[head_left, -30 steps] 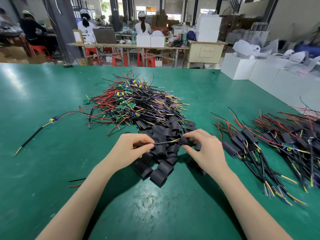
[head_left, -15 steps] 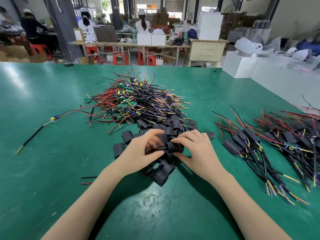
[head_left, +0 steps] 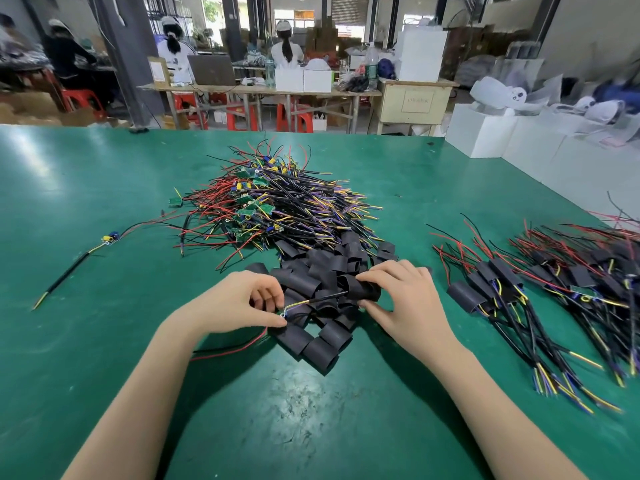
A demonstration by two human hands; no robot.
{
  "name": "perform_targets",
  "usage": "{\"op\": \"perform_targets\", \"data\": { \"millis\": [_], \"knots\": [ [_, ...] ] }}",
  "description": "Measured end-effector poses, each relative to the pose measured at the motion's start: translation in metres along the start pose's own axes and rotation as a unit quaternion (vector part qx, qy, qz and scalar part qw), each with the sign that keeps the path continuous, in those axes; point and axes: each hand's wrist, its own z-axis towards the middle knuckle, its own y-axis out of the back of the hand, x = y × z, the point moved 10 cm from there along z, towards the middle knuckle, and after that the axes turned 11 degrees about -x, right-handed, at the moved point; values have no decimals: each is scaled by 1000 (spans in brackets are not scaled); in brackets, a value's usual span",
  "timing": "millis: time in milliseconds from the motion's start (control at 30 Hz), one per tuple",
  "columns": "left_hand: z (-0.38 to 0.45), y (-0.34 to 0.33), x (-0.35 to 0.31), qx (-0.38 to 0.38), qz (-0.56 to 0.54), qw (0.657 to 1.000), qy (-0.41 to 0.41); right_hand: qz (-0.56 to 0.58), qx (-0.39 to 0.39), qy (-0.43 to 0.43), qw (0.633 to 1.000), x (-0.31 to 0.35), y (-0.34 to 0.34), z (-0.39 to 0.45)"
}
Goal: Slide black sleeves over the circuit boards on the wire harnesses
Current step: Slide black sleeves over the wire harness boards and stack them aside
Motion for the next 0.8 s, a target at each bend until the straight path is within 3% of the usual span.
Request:
{"op": "perform_targets", "data": {
  "millis": [400,633,800],
  "knots": [
    [2,5,-42,-135,-162,976,-49,44,-33,41,998,17,4,1],
    [-1,-2,-60,-176,-152,967,-100,54,-57,84,993,30,8,0],
    [-1,-2,-57,-164,-174,967,-92,55,-60,71,994,26,12,1]
  ]
}}
